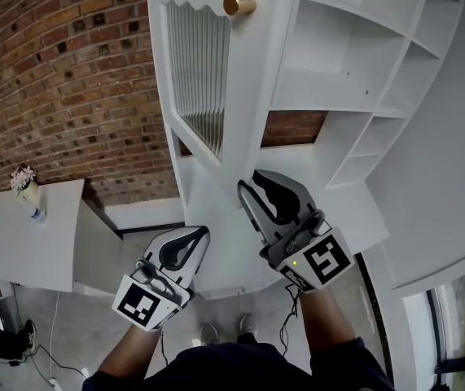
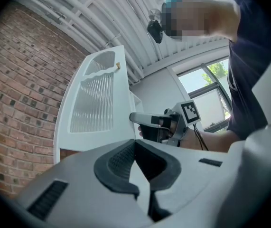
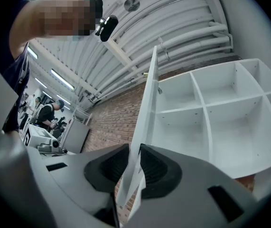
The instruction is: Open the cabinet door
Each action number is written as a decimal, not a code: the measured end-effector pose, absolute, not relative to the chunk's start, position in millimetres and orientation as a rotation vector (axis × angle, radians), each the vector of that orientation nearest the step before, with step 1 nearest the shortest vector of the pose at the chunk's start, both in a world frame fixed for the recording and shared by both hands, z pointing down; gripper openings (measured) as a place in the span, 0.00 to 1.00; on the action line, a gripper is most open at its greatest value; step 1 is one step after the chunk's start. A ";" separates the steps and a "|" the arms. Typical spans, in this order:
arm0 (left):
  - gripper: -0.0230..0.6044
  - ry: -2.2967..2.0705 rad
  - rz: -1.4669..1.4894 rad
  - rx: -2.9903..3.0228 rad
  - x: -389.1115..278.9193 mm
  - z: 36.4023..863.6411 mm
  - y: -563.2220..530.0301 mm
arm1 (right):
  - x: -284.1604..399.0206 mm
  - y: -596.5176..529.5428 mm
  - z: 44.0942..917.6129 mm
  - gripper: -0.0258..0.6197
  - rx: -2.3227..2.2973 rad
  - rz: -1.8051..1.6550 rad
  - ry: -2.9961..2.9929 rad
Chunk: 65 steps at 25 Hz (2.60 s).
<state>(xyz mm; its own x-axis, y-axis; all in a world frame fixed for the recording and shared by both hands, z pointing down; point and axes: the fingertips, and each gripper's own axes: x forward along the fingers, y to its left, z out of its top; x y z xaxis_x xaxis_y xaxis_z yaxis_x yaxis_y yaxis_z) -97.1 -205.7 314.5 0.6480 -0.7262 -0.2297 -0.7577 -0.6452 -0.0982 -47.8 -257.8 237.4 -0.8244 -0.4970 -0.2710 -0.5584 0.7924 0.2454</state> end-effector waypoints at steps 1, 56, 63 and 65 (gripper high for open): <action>0.05 1.220 0.252 -2.680 -99.7 314.5 -202.7 | -54.1 -252.3 237.3 0.18 -0.817 0.475 2.791; 0.05 1.187 0.273 -2.705 -75.2 319.0 -183.6 | -27.5 -217.8 270.2 0.08 -0.740 0.171 2.793; 0.05 1.170 0.266 -2.720 -50.2 320.2 -193.6 | -2.2 -222.7 281.2 0.08 -0.764 0.141 2.798; 0.05 1.166 0.265 -2.721 -44.7 319.8 -196.5 | 2.8 -224.5 282.9 0.08 -0.766 0.137 2.800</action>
